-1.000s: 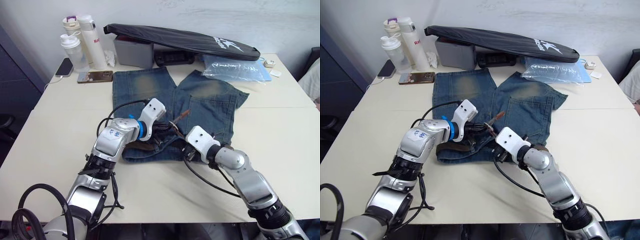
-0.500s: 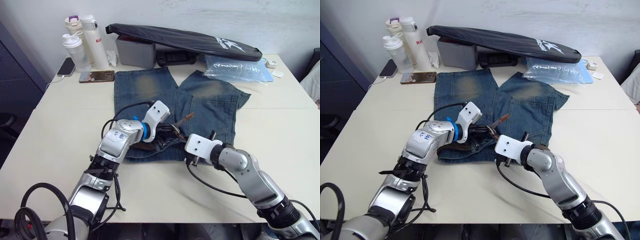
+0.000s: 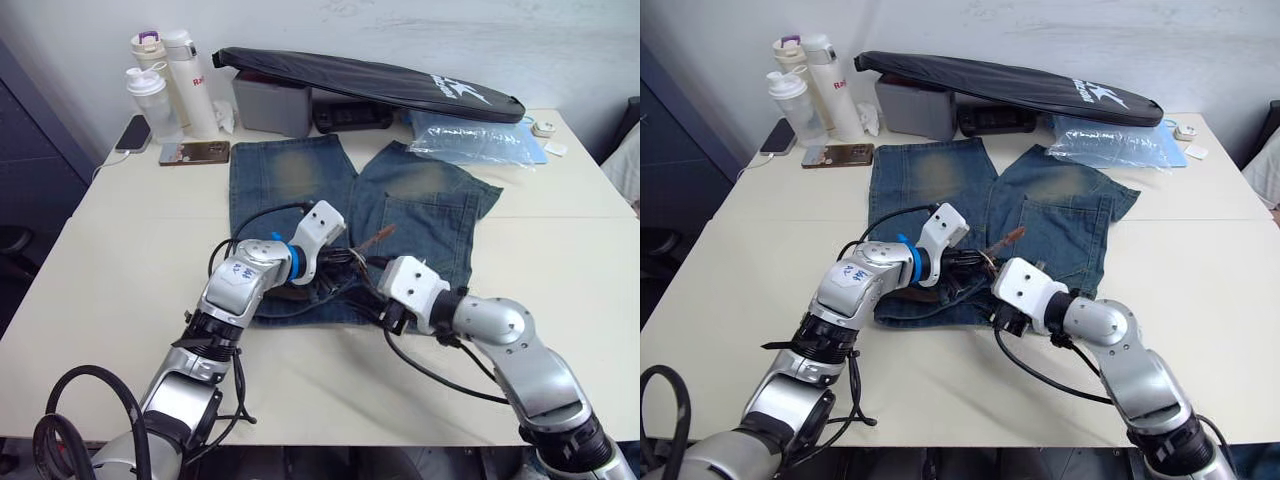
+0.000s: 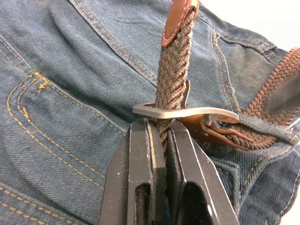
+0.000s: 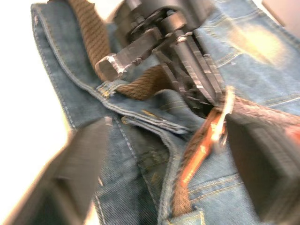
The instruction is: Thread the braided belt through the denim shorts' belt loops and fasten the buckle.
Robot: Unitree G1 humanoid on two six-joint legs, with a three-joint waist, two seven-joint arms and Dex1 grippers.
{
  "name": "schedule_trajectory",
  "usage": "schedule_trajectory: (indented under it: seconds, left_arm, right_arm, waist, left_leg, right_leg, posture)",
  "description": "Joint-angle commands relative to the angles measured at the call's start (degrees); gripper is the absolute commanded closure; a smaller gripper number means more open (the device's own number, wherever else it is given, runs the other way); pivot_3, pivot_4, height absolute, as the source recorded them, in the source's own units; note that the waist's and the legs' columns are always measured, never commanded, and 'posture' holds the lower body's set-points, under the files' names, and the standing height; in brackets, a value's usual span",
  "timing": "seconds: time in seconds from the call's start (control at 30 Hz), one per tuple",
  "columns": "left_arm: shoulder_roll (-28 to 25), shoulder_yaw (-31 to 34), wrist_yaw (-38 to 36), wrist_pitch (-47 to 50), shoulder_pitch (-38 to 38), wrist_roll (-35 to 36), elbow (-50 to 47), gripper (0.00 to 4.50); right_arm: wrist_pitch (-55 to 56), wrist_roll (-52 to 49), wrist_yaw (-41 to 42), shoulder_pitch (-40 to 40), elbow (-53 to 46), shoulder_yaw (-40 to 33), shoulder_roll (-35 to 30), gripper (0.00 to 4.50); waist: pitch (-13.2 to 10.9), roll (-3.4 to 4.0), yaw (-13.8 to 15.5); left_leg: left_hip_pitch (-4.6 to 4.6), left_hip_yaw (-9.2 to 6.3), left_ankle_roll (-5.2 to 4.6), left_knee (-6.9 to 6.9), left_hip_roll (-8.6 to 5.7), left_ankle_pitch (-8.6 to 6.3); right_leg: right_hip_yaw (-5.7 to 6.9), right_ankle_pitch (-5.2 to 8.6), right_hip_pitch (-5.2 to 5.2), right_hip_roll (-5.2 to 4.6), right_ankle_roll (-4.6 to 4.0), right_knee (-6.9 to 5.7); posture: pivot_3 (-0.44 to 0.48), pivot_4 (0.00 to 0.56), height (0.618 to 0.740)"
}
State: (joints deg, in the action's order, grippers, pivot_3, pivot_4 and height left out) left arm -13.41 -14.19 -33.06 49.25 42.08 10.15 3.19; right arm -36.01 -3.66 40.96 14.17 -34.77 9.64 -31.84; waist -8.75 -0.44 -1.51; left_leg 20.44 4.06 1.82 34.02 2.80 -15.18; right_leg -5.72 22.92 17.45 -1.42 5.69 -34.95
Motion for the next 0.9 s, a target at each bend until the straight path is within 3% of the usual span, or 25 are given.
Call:
schedule_trajectory:
  seconds: [0.03, 0.2, 0.43, 0.6, 0.73, 0.9]
  left_arm:
    - [0.4, 0.2, -0.3, -1.0, 0.5, 0.4, -1.3, 4.5]
    - [0.4, 0.2, -0.3, -0.6, 0.5, 0.4, -1.5, 4.5]
    - [0.3, 0.5, -0.1, -0.3, 0.4, 0.5, -1.8, 4.5]
    - [0.0, 0.0, -1.0, -1.6, -0.2, 0.7, -2.8, 4.5]
    - [0.2, -0.3, -0.4, -10.4, -1.0, -1.2, -4.0, 4.5]
    - [0.0, -1.5, 0.2, -18.2, -2.2, -3.9, -4.3, 4.5]
  right_arm:
    - [-5.0, -5.2, -0.5, -0.1, -3.7, -4.6, 0.9, 0.03]
    - [-12.6, -9.7, -5.5, 0.4, -3.4, -7.6, 5.7, 0.03]
    - [-14.4, -11.3, -10.1, 0.7, -2.1, -7.5, 8.8, 0.03]
    - [-21.7, -20.6, -17.0, 4.3, -0.8, -18.6, 20.4, 0.03]
    - [-33.5, -29.4, -24.2, 8.4, 0.5, -30.5, 29.3, 0.03]
    - [-42.4, -36.8, -30.4, 11.7, 0.4, -39.5, 36.7, 0.03]
  waist:
    - [0.0, 0.0, 0.0]
    - [0.0, 0.01, -0.1]
    - [0.0, 0.01, -0.1]
    - [0.0, 0.04, -0.1]
    - [0.0, 0.07, 0.0]
    - [0.1, 0.22, -0.2]
  left_leg:
    - [0.01, -0.01, 0.0, -0.01, 0.01, 0.0]
    - [0.01, -0.01, 0.0, -0.05, 0.03, 0.0]
    - [0.04, -0.01, -0.02, -0.05, 0.0, -0.01]
    - [0.06, -0.03, -0.01, -0.08, 0.03, 0.0]
    - [0.08, -0.09, -0.01, -0.09, 0.03, -0.01]
    - [0.24, -0.13, -0.01, -0.15, 0.02, -0.01]
  right_leg:
    - [0.0, 0.0, 0.01, 0.01, 0.0, 0.0]
    - [-0.01, 0.0, 0.03, 0.02, 0.0, 0.01]
    - [0.0, 0.0, 0.03, -0.01, 0.0, 0.05]
    - [0.0, 0.0, 0.07, 0.03, 0.0, 0.01]
    - [0.07, 0.0, 0.07, -0.02, -0.01, -0.03]
    - [0.11, -0.01, 0.18, -0.04, -0.01, -0.1]
  posture:
    - [0.0, 0.15, 0.74]
    - [0.0, 0.15, 0.74]
    - [0.0, 0.15, 0.74]
    - [0.0, 0.15, 0.74]
    - [0.0, 0.15, 0.74]
    - [0.0, 0.15, 0.74]
